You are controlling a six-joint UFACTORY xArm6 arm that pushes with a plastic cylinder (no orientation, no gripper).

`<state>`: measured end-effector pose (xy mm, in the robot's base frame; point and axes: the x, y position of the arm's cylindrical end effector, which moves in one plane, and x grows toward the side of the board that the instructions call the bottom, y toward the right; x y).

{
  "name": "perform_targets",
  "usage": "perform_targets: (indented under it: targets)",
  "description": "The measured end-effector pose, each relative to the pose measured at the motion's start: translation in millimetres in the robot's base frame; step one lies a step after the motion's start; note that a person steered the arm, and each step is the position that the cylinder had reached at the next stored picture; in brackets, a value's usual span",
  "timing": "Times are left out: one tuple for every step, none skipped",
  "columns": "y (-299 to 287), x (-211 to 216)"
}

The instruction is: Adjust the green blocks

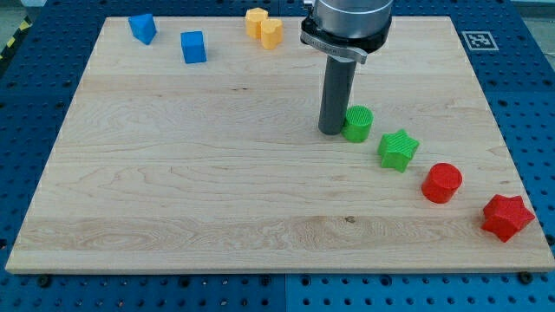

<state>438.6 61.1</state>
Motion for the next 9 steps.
perform_targets:
  targets:
    - [-73.7,4.0]
    - [-162.6,-0.6]
    - [-141.4,-41.4]
    - [-91.5,-99.6]
    - [-73.7,-147.0]
    - [-8.3,-146.9]
    - [78.4,-141.0]
    - [92.8,-136.8]
    - [93.4,-136.5]
